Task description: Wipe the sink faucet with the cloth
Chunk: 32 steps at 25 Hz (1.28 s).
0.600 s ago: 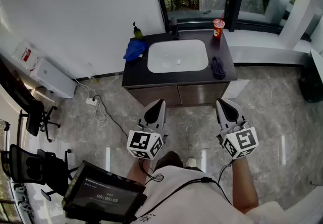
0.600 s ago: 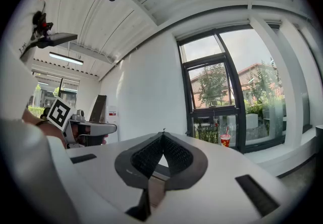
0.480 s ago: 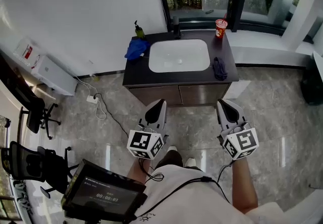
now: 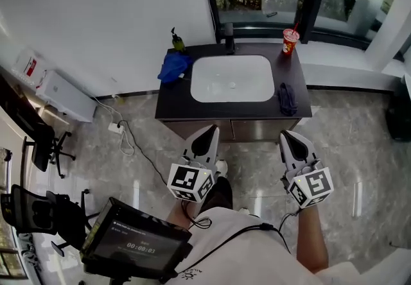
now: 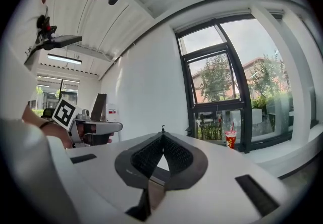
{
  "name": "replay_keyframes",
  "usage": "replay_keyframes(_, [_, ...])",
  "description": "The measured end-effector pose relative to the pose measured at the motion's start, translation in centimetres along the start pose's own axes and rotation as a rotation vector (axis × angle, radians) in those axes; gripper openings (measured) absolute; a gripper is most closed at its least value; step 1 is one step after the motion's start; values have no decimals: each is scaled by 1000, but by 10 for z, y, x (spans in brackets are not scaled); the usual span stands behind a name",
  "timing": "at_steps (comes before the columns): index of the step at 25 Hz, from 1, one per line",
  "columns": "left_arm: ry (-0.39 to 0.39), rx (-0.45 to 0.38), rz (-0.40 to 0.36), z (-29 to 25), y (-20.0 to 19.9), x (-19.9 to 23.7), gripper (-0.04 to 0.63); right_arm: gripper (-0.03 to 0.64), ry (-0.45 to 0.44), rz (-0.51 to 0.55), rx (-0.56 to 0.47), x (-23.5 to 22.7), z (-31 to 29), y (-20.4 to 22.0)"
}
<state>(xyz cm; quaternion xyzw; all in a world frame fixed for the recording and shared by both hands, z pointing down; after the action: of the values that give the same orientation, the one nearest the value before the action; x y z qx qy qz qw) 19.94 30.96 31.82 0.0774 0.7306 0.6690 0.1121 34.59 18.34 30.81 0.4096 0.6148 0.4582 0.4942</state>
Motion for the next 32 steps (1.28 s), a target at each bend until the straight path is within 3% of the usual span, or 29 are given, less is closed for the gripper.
replay_keyframes(16, [136,-5,-24,-178,-14,175,-8,3,71,-10,-26,-63,-225,-49])
replay_keyframes(24, [188,6,-2,-226,-9,200,-8,3,132,-35,5,-93,-260,-47])
replay_keyframes(32, [154,22,17,-259,-5,196,-8,3,65,-43,11,-121,-288,-52])
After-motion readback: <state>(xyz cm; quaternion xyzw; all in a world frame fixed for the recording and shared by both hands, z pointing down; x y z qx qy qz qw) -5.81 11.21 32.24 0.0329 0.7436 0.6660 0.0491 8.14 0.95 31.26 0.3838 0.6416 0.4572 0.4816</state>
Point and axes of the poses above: the fingertips, and each gripper's own axes: z backward along the fingers, x to its left, y out of its underside, the point moved 2 cm from there along z, backward along the fingers, and after that the axes turned 10 degrees about -z, right-handed, at the moved point
